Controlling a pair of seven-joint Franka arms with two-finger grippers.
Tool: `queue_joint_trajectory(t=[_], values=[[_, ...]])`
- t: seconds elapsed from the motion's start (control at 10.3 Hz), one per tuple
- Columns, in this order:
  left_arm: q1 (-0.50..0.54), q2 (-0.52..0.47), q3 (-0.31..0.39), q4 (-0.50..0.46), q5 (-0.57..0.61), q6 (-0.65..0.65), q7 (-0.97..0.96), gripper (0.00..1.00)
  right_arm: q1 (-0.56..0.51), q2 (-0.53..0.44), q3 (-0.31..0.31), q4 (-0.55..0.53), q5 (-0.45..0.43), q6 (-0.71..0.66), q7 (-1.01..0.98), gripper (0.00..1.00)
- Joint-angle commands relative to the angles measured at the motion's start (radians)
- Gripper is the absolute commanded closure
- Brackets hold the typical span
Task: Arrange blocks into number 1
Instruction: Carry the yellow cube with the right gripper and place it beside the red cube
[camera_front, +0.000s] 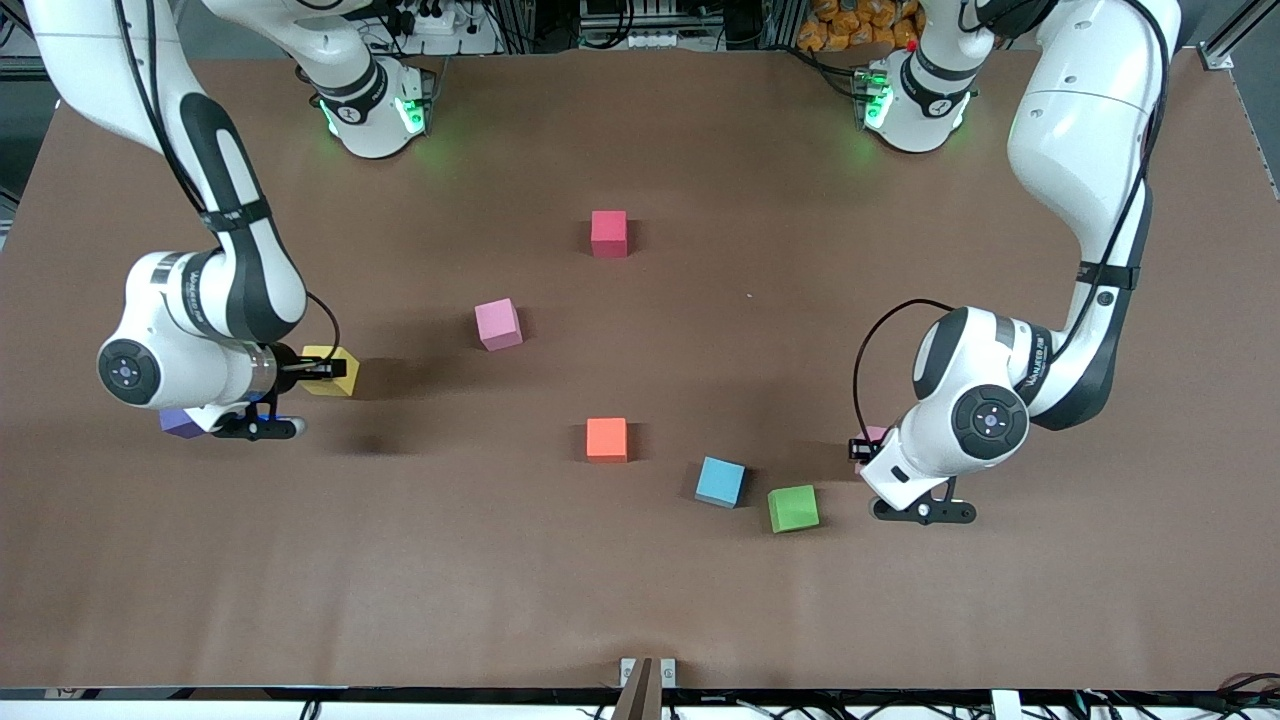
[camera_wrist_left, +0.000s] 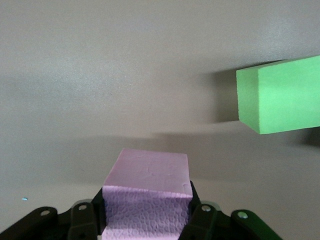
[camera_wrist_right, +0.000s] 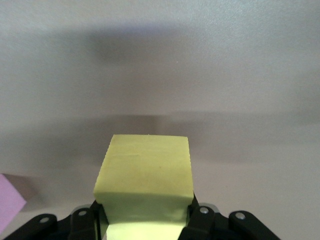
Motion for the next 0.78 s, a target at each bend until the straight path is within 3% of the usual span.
queue_joint_trajectory(t=[0.0,0.29,0.68], values=[[0.010,-0.028,-0.011,-0.029,-0.005,-0.011,-0.020,1.00,0.070,-0.103,0.002,-0.056,0.006,-0.019,0.148,0.48],[0.010,-0.028,-0.011,-0.029,-0.005,-0.011,-0.026,1.00,0.253,-0.194,0.003,-0.131,0.032,-0.001,0.297,0.48],[0.010,-0.024,-0.009,-0.029,-0.005,-0.011,-0.043,1.00,0.471,-0.185,0.005,-0.131,0.143,0.090,0.424,0.48]])
